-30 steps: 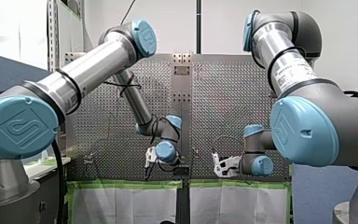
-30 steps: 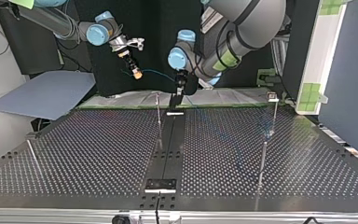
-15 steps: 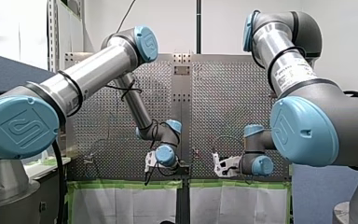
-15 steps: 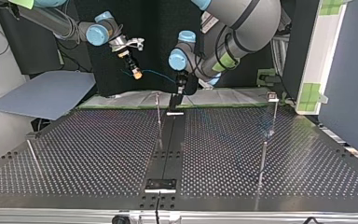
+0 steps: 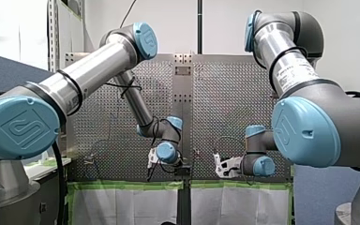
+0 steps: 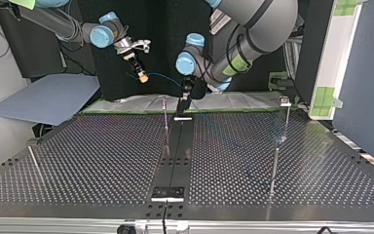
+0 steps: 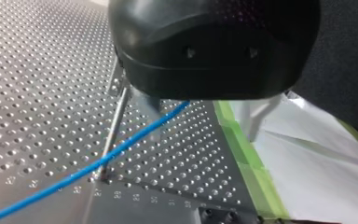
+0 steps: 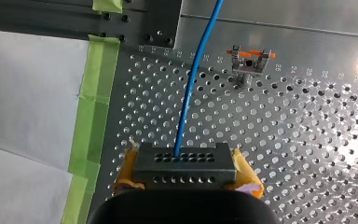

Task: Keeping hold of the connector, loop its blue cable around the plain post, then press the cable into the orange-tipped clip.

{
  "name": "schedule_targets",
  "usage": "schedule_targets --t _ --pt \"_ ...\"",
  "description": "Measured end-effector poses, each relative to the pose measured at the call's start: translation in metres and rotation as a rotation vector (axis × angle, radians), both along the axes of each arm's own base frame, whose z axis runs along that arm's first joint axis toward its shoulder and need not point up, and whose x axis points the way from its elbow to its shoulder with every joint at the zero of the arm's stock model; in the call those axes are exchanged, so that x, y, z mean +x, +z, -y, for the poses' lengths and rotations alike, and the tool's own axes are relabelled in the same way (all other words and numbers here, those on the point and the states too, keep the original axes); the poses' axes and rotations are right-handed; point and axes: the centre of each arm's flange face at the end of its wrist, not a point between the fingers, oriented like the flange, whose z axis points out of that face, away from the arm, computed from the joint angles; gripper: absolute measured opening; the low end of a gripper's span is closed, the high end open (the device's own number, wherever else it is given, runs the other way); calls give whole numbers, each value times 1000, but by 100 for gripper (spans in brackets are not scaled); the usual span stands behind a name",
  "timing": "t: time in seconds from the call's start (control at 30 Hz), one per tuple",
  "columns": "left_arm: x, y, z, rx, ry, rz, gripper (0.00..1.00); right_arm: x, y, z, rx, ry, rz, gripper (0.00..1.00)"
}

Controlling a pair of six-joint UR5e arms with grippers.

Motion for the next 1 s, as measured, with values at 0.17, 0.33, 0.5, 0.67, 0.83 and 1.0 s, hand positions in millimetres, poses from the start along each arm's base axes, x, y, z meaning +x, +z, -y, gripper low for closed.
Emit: schedule_targets --t 0.17,0.33,0.5,0.67,0.83,1.0 --pt "1 2 0 -14 6 4 0 0 0 1 -2 0 1 0" --pt "3 2 0 -24 11 10 0 0 1 3 0 -6 -1 0" --pt "3 2 -1 -20 25 14 0 -1 2 6 9 -17 13 0" --pt "0 2 2 -18 26 19 0 -4 4 15 25 -49 39 0" --pt "-5 3 8 -21 14 25 0 -6 6 24 31 -68 57 0" --pt "-10 3 15 -26 -1 33 0 -10 8 31 35 -82 77 0"
